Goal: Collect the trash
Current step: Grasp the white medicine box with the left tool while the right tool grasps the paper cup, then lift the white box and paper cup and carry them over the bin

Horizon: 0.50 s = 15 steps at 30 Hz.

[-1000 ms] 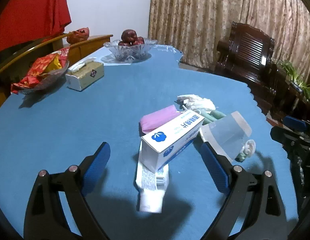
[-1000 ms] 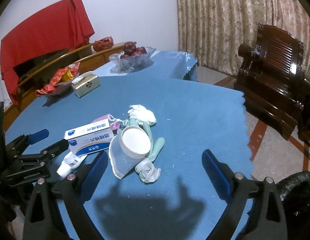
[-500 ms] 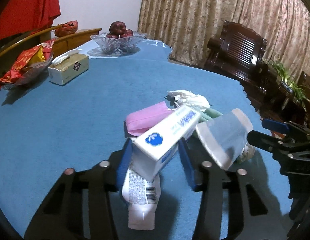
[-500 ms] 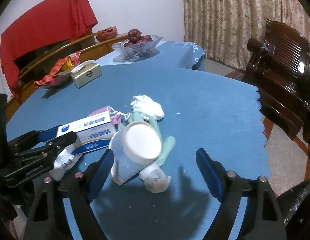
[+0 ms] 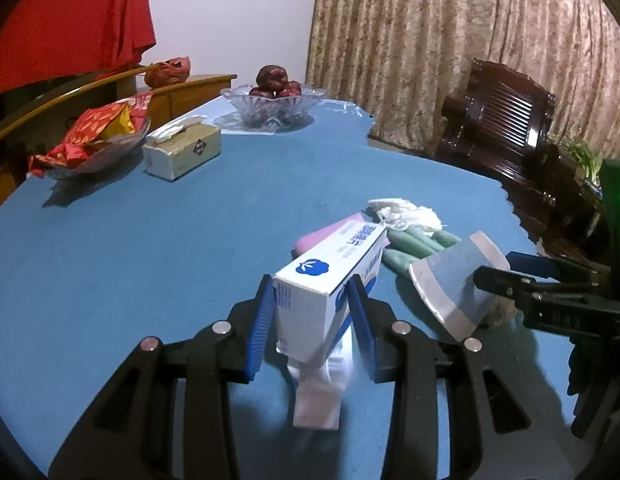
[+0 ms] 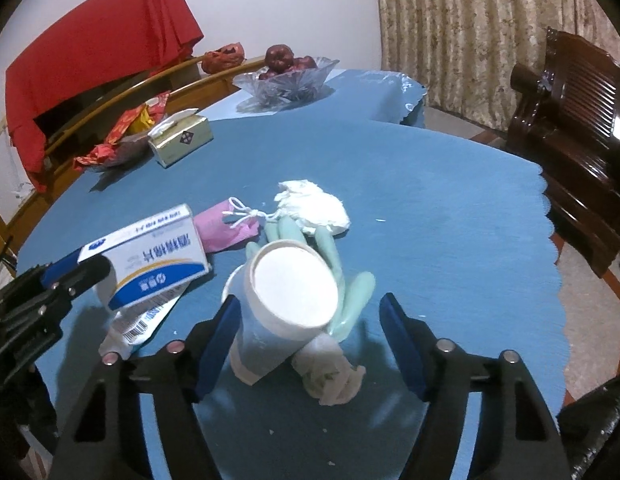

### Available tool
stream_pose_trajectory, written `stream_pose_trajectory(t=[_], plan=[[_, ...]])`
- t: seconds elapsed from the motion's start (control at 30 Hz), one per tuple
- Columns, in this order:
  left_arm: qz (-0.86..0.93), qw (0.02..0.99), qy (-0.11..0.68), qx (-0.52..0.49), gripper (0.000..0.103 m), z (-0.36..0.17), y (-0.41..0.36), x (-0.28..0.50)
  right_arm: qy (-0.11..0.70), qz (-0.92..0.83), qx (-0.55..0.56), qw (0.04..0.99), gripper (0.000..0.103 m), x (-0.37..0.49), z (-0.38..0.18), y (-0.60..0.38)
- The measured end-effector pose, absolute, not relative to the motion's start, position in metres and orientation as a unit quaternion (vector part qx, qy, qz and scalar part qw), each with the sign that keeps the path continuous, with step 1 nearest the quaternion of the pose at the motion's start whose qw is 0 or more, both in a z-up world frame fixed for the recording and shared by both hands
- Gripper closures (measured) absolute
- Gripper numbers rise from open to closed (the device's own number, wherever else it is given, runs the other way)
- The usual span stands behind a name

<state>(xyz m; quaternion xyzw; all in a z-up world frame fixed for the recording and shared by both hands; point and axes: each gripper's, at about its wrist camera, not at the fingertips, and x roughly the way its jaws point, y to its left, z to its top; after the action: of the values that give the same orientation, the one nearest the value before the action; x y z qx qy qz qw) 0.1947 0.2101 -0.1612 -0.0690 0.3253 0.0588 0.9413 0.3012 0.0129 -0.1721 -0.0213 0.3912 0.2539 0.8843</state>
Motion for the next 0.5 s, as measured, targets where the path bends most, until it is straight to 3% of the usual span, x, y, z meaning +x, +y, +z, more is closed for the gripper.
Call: stream_pose_trajectory(t=[0.07, 0.13, 0.5], plan=[[0.061, 0.94, 0.329, -0.074, 0.067, -0.164, 0.211, 0.194, 0.392, 0.263, -0.019, 0.881, 0.047, 0.3, -0.172, 0.016], [0.061, 0.939, 0.331, -0.076, 0.067, -0.165, 0.211, 0.193, 0.391, 0.269, -0.019, 0.88, 0.05, 0.298, -0.171, 0.018], [0.058, 0.938, 0.333, -0.077, 0.067, -0.165, 0.212, 0.195, 0.403, 0.288, -0.014, 0.869, 0.05, 0.303, -0.178, 0.035]])
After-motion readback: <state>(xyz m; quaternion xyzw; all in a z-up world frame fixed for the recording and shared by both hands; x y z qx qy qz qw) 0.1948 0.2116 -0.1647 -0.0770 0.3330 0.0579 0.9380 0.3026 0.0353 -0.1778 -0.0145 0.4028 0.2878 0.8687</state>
